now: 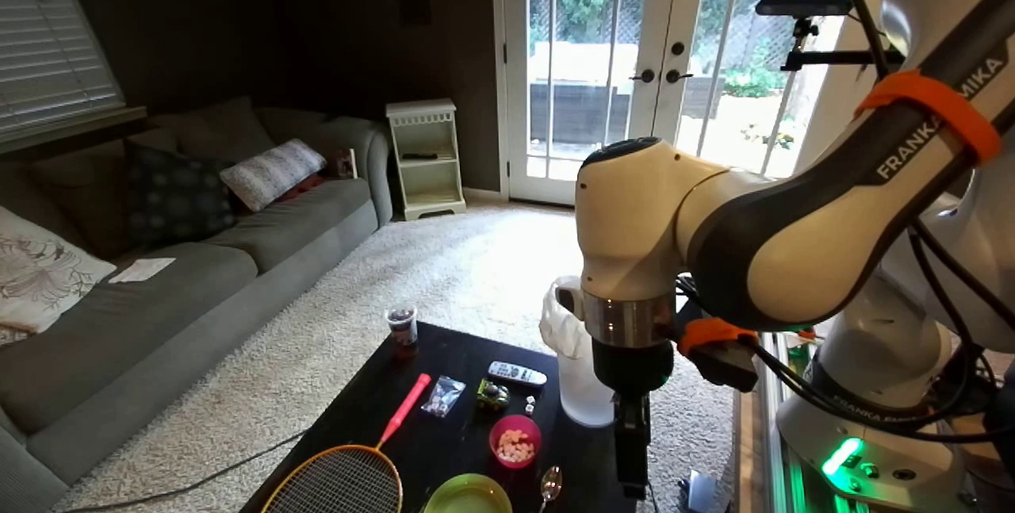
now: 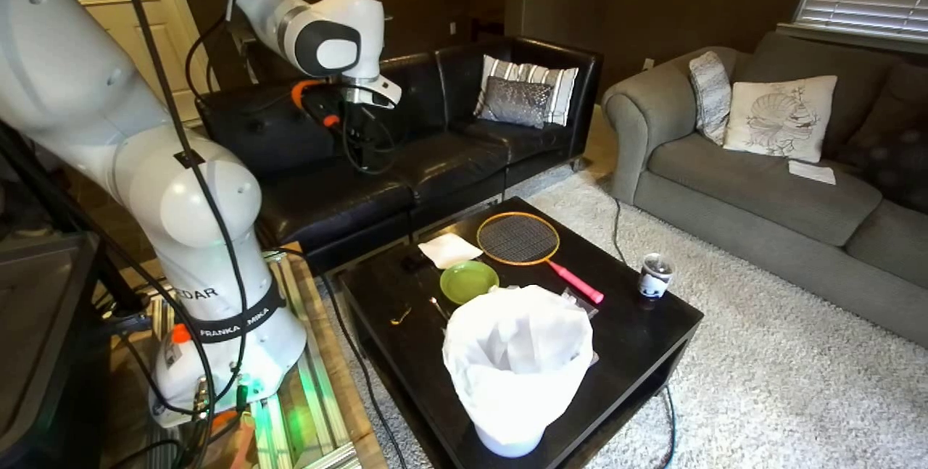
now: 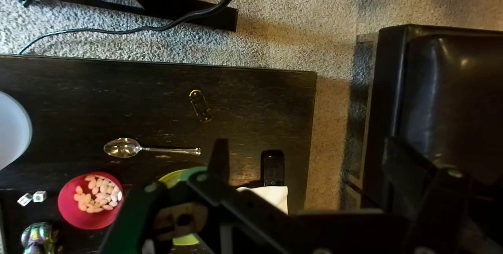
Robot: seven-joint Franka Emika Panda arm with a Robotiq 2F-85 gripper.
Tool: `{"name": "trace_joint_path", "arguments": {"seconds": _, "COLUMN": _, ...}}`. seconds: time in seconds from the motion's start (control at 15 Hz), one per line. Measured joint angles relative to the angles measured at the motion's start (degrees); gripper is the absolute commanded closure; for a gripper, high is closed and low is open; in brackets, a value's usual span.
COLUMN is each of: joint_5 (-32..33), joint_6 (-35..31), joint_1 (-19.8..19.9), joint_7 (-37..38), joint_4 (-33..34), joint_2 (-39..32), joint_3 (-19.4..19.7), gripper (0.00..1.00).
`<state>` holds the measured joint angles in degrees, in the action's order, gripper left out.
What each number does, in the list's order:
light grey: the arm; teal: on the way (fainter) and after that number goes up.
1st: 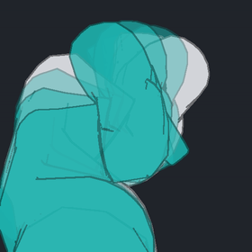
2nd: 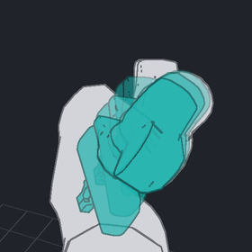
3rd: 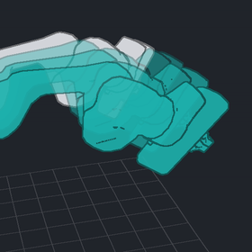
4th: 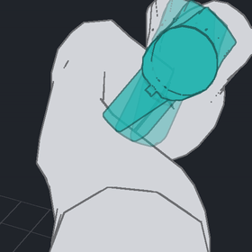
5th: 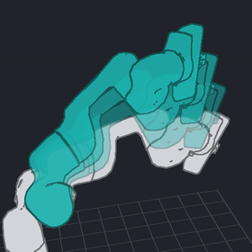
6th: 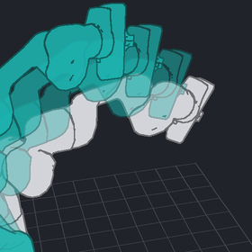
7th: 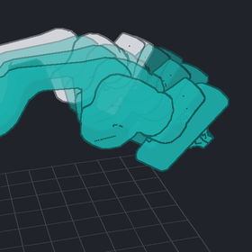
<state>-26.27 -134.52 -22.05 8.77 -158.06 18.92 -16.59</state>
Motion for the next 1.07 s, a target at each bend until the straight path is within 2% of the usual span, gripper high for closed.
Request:
{"name": "trace_joint_path", "arguments": {"seconds": 0.93, "joint_5": 0.0, "joint_6": 0.0, "joint_1": 0.0, "joint_7": 0.0, "joint_4": 0.0, "joint_2": -0.1, "joint_3": 0.0, "gripper": 0.0}}
{"name": "trace_joint_path", "arguments": {"seconds": 1.07, "joint_5": -0.1, "joint_6": -0.9, "joint_1": -0.7, "joint_7": -0.1, "joint_4": 0.1, "joint_2": -1.9, "joint_3": -1.1, "gripper": 0.0}}
